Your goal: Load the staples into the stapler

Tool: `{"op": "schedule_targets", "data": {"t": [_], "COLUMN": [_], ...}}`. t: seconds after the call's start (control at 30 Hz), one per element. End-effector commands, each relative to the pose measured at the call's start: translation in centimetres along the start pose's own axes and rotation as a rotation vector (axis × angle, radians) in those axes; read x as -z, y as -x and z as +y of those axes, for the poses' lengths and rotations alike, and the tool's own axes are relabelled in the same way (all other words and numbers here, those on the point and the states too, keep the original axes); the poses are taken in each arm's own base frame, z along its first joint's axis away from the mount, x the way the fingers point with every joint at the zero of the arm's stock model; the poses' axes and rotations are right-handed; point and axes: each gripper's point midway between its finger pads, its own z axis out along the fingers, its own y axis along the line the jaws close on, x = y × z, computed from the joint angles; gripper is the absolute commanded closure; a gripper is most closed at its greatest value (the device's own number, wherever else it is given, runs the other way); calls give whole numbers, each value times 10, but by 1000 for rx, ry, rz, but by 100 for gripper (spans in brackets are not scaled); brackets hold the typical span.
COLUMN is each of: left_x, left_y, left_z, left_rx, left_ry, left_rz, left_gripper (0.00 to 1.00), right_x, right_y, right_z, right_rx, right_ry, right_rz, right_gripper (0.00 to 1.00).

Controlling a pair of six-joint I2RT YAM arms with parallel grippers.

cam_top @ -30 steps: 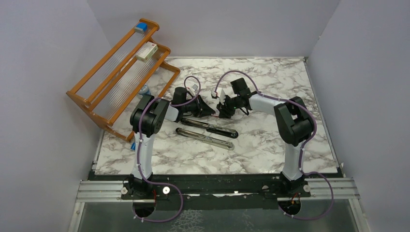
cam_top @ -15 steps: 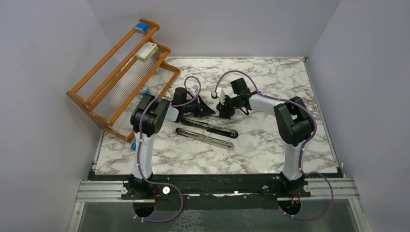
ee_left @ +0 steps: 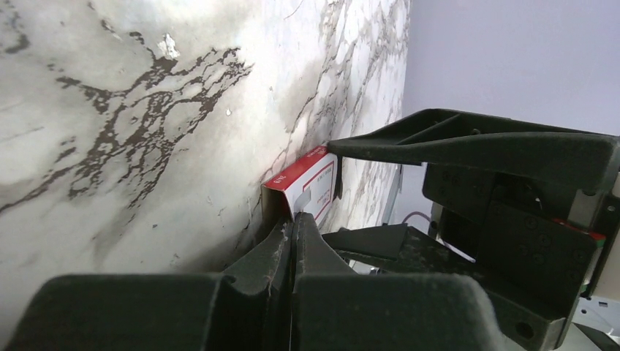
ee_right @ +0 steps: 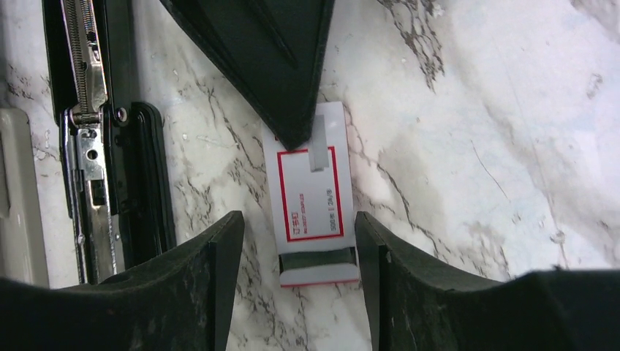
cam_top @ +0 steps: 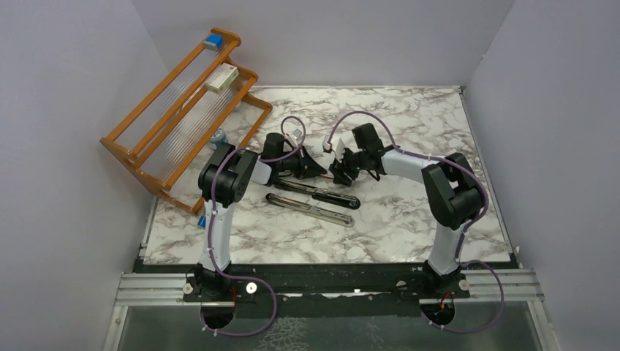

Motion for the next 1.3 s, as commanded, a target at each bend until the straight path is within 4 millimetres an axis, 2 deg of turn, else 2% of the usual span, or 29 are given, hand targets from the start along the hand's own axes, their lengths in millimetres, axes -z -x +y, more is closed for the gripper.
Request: {"op": "schedule_targets", "data": {"t": [0.0, 0.13, 0.27, 0.4, 0.43, 0.5, 0.67, 0.8, 1.03, 1.27], "left_x": [1, 3, 3, 1, -1, -3, -6, -6, -8, -9], "left_y": [2, 3, 6, 12, 24, 31, 34, 32, 29, 29], "left_z": [9, 7, 5, 1, -8, -13, -13, -6, 1, 3], "left_rx": [-6, -13, -19, -31, -55, -67, -90, -86, -65, -61], "left_ry": [23, 28, 24, 19, 6, 0, -3, 8, 15, 17], "left_rz": [-22, -35, -40, -52, -77, -91, -93, -93, -82, -81], "left_gripper": [100, 100, 100, 100, 100, 100, 100, 100, 100, 100], "right_x": [24, 46, 66, 75, 80, 81, 79, 69, 49, 41], "right_y": [32, 44, 43, 34, 32, 30, 25, 13, 10, 0], "right_z": [-16, -35, -57, -64, -64, -61, -49, -42, -46, -49], "right_rx": [-46, -146, -320, -509, -671, -760, -924, -1010, -1070, -1109], "right_ry": [-160, -336, -522, -599, -634, -644, -636, -628, -602, -628], "right_rz": [-102, -177, -205, -153, -136, -142, -177, -159, -150, -120], "right_gripper": [40, 40, 41, 41, 42, 42, 41, 41, 41, 43]}}
